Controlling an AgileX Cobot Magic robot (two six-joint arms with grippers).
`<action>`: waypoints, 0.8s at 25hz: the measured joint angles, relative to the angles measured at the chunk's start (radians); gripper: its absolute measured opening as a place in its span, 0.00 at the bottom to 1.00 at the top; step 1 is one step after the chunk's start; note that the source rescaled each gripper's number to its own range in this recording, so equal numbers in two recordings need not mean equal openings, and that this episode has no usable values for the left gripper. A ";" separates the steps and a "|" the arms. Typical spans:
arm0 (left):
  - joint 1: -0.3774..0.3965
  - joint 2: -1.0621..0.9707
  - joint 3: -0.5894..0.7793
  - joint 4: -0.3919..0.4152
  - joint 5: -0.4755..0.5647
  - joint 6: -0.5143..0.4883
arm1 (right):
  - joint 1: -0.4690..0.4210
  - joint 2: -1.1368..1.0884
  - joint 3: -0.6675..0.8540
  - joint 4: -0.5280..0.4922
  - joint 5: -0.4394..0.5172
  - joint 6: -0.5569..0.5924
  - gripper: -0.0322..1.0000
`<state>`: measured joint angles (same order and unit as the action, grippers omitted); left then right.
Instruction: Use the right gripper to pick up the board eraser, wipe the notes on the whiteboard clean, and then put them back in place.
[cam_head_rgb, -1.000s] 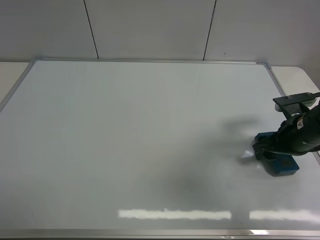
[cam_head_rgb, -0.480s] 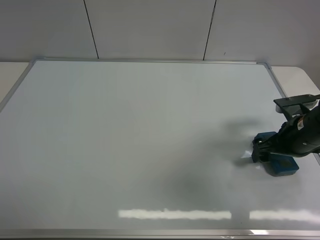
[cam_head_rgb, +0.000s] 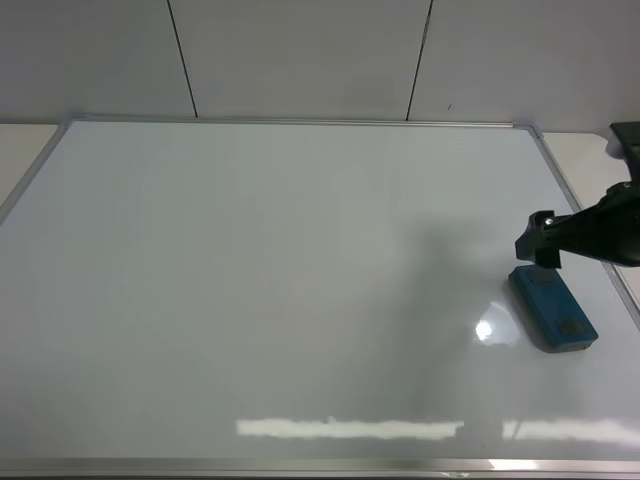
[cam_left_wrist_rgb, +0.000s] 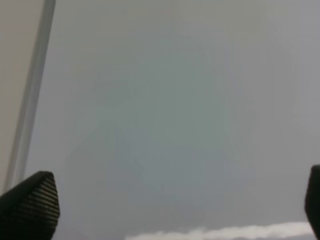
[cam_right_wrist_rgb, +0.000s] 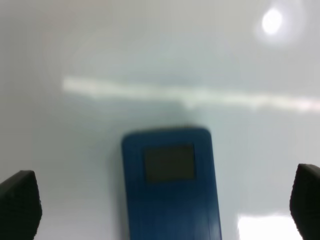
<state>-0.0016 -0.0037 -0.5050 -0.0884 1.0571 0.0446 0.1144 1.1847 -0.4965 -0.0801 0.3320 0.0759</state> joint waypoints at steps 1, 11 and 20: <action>0.000 0.000 0.000 0.000 0.000 0.000 | 0.000 -0.061 0.000 0.014 0.012 -0.012 1.00; 0.000 0.000 0.000 0.000 0.000 0.000 | 0.000 -0.631 0.000 0.060 0.168 -0.031 1.00; 0.000 0.000 0.000 0.000 0.000 0.000 | 0.000 -0.954 0.000 0.096 0.426 -0.030 1.00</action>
<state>-0.0016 -0.0037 -0.5050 -0.0884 1.0571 0.0446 0.1144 0.2308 -0.4965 0.0160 0.7580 0.0459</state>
